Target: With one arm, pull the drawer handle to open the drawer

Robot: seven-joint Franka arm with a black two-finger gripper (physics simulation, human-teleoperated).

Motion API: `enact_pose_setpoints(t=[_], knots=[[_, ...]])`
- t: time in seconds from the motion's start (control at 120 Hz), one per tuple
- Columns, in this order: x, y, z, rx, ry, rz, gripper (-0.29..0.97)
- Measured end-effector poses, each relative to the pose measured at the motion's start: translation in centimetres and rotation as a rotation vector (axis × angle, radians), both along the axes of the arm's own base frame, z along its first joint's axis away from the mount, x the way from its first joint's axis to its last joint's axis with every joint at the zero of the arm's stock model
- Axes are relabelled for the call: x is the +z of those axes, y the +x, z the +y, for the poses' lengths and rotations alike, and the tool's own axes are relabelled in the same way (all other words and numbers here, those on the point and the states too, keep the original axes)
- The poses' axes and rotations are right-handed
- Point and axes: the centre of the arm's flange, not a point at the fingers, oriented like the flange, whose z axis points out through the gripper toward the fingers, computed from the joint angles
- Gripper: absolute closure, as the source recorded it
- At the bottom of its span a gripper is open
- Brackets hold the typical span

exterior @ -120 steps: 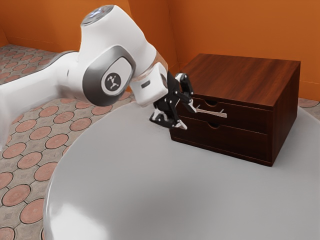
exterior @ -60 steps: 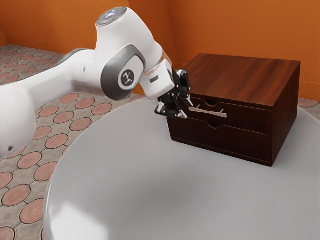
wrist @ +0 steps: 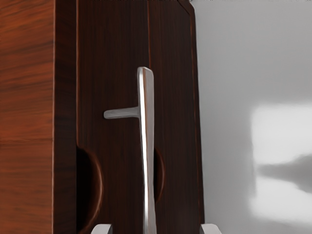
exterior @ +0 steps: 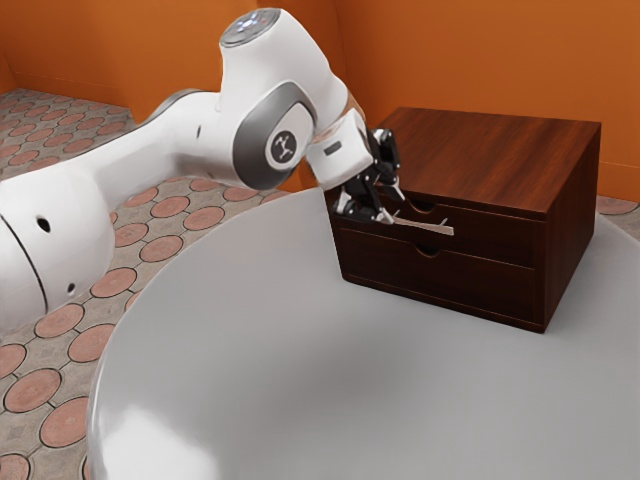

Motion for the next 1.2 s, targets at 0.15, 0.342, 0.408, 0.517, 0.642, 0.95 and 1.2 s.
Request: enact_pose_setpoints(t=[0.15, 0.342, 0.408, 0.517, 0.642, 0.95, 1.2], knots=[[-1.0, 0.8, 0.2, 0.004, -0.018, 0.011, 0.51], [-2.8, 2.0, -0.4, 0.000, -0.040, 0.028, 0.51], [-3.0, 2.1, -0.6, -0.002, -0.044, 0.030, 0.51], [-3.1, 1.5, -1.0, -0.006, -0.041, 0.039, 0.57], [-4.1, 0.5, -0.5, 0.006, -0.037, 0.061, 0.63], [-5.2, -4.1, -2.2, -0.029, -0.038, 0.069, 0.68], [-4.9, -7.6, -3.2, -0.065, -0.024, 0.039, 0.68]])
